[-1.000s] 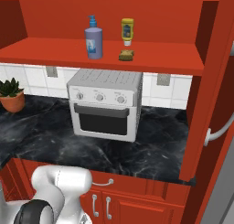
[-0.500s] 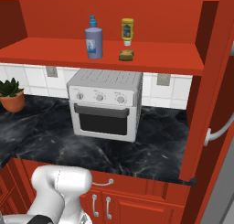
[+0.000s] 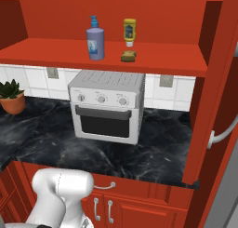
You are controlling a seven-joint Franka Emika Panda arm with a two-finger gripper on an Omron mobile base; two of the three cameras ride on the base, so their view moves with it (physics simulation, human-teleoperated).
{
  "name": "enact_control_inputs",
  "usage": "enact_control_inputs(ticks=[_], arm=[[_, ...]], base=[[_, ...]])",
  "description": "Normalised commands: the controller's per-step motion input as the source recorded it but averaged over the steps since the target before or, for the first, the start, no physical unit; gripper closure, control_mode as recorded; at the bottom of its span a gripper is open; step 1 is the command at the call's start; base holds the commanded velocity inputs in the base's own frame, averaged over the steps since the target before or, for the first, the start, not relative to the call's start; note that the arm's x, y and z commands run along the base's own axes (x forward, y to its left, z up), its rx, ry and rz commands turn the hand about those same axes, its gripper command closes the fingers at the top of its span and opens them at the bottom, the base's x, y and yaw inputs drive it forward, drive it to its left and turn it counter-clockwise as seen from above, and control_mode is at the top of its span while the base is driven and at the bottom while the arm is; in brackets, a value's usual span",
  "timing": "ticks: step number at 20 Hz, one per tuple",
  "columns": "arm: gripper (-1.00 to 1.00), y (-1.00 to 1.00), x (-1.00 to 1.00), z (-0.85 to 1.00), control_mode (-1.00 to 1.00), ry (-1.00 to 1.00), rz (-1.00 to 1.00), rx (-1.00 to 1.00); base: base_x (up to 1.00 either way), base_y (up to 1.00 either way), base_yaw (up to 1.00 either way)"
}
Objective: Pick the soap dispenser and sponge from the cabinet and place them on the counter.
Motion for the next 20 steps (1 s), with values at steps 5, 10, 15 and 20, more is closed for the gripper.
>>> enact_control_inputs(ticks=[5, 10, 15, 20], arm=[[-1.0, -0.33, 0.0, 0.02, -1.0, -0.1, 0.01, -0.16], [-1.0, -0.41, 0.0, 0.0, -1.0, -0.09, 0.0, -0.18], [-1.0, -0.38, 0.0, 0.0, -1.0, -0.14, 0.0, -0.14], [-1.0, -0.28, 0.0, 0.0, -1.0, -0.17, -0.02, -0.1]], base=[[0.0, 0.0, 0.0], [0.0, 0.0, 0.0], [0.0, 0.0, 0.0], [0.0, 0.0, 0.0]])
